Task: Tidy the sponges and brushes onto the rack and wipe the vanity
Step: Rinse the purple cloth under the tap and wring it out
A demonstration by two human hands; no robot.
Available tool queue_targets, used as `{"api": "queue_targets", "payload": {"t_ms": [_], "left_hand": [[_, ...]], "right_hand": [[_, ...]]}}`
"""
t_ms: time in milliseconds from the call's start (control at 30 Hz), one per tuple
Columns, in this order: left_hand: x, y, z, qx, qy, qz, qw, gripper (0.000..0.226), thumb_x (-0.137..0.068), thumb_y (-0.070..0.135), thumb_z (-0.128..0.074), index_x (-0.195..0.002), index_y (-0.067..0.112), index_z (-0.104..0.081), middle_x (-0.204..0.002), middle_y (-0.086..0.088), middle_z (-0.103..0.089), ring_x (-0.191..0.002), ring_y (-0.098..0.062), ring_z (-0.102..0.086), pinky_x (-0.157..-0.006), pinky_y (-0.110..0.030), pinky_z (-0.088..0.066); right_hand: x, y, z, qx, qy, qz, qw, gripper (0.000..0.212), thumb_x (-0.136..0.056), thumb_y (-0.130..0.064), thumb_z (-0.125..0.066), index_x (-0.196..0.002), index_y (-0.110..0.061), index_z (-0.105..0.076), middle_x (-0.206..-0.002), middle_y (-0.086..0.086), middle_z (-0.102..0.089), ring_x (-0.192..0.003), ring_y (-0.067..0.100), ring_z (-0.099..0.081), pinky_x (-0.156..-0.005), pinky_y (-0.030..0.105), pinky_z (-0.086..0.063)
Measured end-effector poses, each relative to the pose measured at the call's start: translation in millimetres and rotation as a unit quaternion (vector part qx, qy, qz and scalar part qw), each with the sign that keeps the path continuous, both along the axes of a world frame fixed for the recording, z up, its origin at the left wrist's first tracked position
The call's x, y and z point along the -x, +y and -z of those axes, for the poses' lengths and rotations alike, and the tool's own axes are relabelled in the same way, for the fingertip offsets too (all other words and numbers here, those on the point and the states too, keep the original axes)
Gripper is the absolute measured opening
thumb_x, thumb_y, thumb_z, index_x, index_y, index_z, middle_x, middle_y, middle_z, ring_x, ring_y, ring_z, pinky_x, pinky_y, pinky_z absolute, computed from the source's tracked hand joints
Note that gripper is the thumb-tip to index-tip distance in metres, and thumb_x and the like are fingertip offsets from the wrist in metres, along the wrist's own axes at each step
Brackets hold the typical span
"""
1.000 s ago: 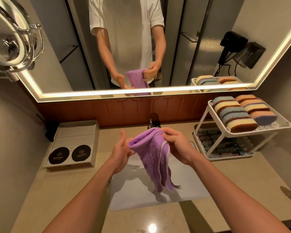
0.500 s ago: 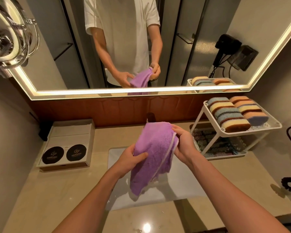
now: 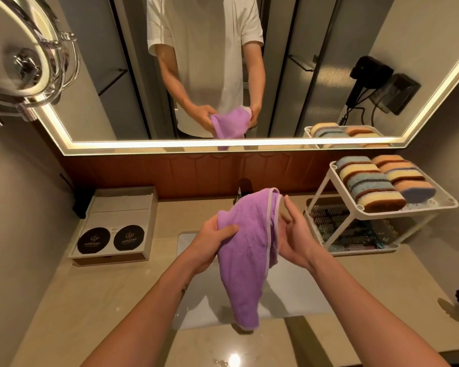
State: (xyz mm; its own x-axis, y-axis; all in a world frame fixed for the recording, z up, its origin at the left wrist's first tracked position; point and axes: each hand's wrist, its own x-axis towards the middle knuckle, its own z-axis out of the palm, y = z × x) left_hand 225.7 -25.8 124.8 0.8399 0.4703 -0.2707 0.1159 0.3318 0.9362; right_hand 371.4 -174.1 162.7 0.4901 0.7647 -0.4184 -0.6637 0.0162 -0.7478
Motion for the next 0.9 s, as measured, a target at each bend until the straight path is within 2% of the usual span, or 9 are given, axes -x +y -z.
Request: {"api": "queue_targets", "payload": {"t_ms": [167, 267, 400, 500, 567, 633, 733, 833, 900], "left_hand": [[5.6, 5.3, 2.2, 0.150, -0.041, -0.002, 0.988, 0.060, -0.083, 0.015, -0.074, -0.139, 0.011, -0.053, -0.135, -0.022, -0.061, -0.125, -0.036, -0.060, -0.101, -0.047, -0.052], [10.4, 8.9, 13.1, 0.187, -0.038, 0.027, 0.981, 0.059, -0.086, 0.006, -0.071, -0.141, 0.016, -0.052, -0.137, -0.020, -0.061, -0.129, -0.039, -0.057, -0.108, -0.054, -0.047], [12.5, 11.1, 24.8, 0.136, 0.088, -0.009, 0.987, 0.060, -0.085, -0.015, -0.064, -0.138, 0.012, -0.053, -0.135, -0.018, -0.060, -0.124, -0.034, -0.060, -0.107, -0.048, -0.049], [17.6, 10.5, 21.1, 0.082, 0.177, -0.025, 0.980, 0.033, -0.086, -0.011, -0.066, -0.116, -0.001, -0.061, -0.125, -0.021, -0.063, -0.113, -0.030, -0.065, -0.093, -0.036, -0.058], [19.5, 10.6, 21.3, 0.058, 0.207, -0.031, 0.976, 0.029, -0.084, -0.009, -0.070, -0.111, -0.002, -0.062, -0.119, -0.021, -0.066, -0.108, -0.030, -0.068, -0.091, -0.037, -0.059], [19.6, 8.7, 21.0, 0.063, 0.202, -0.039, 0.977, 0.045, -0.079, -0.011, -0.075, -0.119, 0.004, -0.059, -0.116, -0.015, -0.068, -0.106, -0.030, -0.068, -0.087, -0.040, -0.060], [19.5, 3.3, 26.6, 0.017, 0.210, -0.014, 0.977, 0.074, -0.072, -0.013, -0.081, -0.130, 0.017, -0.048, -0.122, -0.008, -0.064, -0.114, -0.029, -0.062, -0.093, -0.043, -0.057], [23.3, 0.5, 37.5, -0.023, 0.259, 0.000, 0.966, 0.117, -0.062, -0.002, -0.089, -0.155, 0.019, -0.021, -0.136, -0.010, -0.058, -0.121, -0.032, -0.059, -0.103, -0.048, -0.052], [25.9, 0.6, 38.2, -0.071, 0.295, -0.002, 0.953, 0.138, -0.060, 0.008, -0.092, -0.162, 0.026, -0.001, -0.150, -0.010, -0.046, -0.128, -0.032, -0.054, -0.106, -0.041, -0.049]], "right_hand": [[15.2, -4.2, 30.1, 0.058, -0.008, -0.075, 0.995, 0.061, -0.102, -0.063, -0.039, -0.131, -0.019, -0.070, -0.134, 0.017, -0.066, -0.128, 0.034, -0.062, -0.114, 0.053, -0.042], [15.1, -3.8, 41.3, 0.121, -0.040, -0.065, 0.990, 0.047, -0.101, -0.047, -0.056, -0.129, -0.012, -0.070, -0.127, 0.018, -0.070, -0.117, 0.030, -0.068, -0.105, 0.047, -0.052], [10.4, -7.3, 52.7, 0.129, 0.015, -0.043, 0.991, 0.041, -0.097, -0.022, -0.064, -0.128, 0.006, -0.063, -0.114, 0.022, -0.070, -0.103, 0.032, -0.069, -0.093, 0.044, -0.055], [9.9, -6.8, 58.8, 0.103, 0.019, -0.016, 0.994, 0.054, -0.089, 0.002, -0.070, -0.135, -0.014, -0.047, -0.122, 0.024, -0.062, -0.108, 0.033, -0.069, -0.086, 0.044, -0.060], [10.7, -6.2, 60.1, 0.110, -0.018, -0.027, 0.993, 0.067, -0.087, 0.012, -0.068, -0.139, -0.023, -0.048, -0.130, 0.026, -0.055, -0.112, 0.036, -0.068, -0.090, 0.046, -0.060], [12.7, -5.8, 59.9, 0.114, -0.045, -0.039, 0.992, 0.069, -0.088, 0.017, -0.063, -0.142, -0.025, -0.053, -0.126, 0.027, -0.057, -0.102, 0.033, -0.070, -0.090, 0.049, -0.059], [13.4, -4.2, 64.6, 0.113, -0.053, -0.009, 0.992, 0.066, -0.091, 0.021, -0.055, -0.140, -0.023, -0.058, -0.112, 0.028, -0.065, -0.080, 0.028, -0.070, -0.076, 0.042, -0.061], [17.5, -1.3, 69.7, 0.109, -0.062, -0.005, 0.992, 0.064, -0.092, 0.019, -0.054, -0.137, -0.026, -0.061, -0.109, 0.030, -0.067, -0.079, 0.029, -0.070, -0.082, 0.045, -0.057], [20.0, 1.2, 70.1, 0.116, -0.090, -0.010, 0.989, 0.061, -0.093, 0.017, -0.056, -0.131, -0.029, -0.065, -0.119, 0.029, -0.064, -0.084, 0.030, -0.067, -0.082, 0.045, -0.057]]}}
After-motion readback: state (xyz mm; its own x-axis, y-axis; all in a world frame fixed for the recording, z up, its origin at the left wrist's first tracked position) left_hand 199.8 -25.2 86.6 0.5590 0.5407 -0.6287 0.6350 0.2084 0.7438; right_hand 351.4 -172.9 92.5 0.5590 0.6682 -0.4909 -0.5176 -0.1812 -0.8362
